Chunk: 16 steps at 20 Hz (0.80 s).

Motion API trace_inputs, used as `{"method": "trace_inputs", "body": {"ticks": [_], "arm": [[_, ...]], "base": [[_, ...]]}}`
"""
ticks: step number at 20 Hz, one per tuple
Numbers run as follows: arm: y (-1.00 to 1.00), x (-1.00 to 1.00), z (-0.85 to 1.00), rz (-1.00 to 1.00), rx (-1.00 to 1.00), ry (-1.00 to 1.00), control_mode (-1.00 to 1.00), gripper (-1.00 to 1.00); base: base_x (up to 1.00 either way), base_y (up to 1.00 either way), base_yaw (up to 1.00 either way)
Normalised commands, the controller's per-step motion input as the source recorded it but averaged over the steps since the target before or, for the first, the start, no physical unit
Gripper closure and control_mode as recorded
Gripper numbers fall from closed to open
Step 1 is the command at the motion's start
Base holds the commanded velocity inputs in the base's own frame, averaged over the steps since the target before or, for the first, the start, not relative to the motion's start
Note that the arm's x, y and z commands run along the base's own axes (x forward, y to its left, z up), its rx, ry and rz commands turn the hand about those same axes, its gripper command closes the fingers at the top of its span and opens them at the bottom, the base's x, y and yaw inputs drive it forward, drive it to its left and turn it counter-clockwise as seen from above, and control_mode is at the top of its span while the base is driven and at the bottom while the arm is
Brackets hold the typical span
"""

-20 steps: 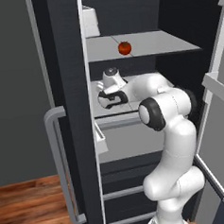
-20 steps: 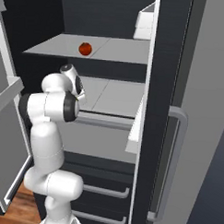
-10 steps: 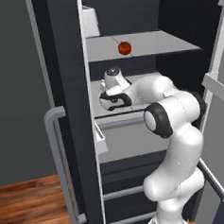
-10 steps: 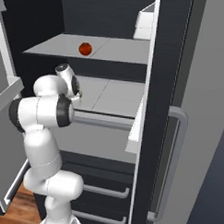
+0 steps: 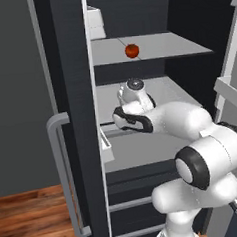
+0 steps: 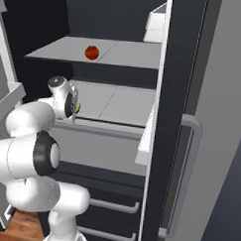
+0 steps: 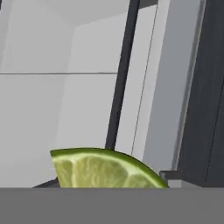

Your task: Place the cold items (tomato and lemon wedge) from the fridge in one tupperware on the dining counter. Place the warm items (hot dog and kebab skewer) in the stove area in another tupperware.

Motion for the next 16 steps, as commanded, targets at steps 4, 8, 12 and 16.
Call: {"method": "trace_inputs", "body": {"ticks": [4, 8, 12, 16], "arm": [[-0.50, -1.00, 1.00, -0.08, 0.42, 0.00, -1.00, 1.00], [-0.39, -1.00, 0.74, -0.09, 0.26, 0.00, -1.00, 1.00], [-0.01, -1.00, 0.32, -0.14, 0.00, 0.01, -1.00, 1.00], [-0.01, -1.00, 0.01, -0.13, -0.09, 0.07, -1.00, 1.00]], "base": [[0.00, 0.00, 0.00], [0.00, 0.00, 0.00], [0.00, 0.00, 0.00], [0.00, 0.00, 0.00]]}}
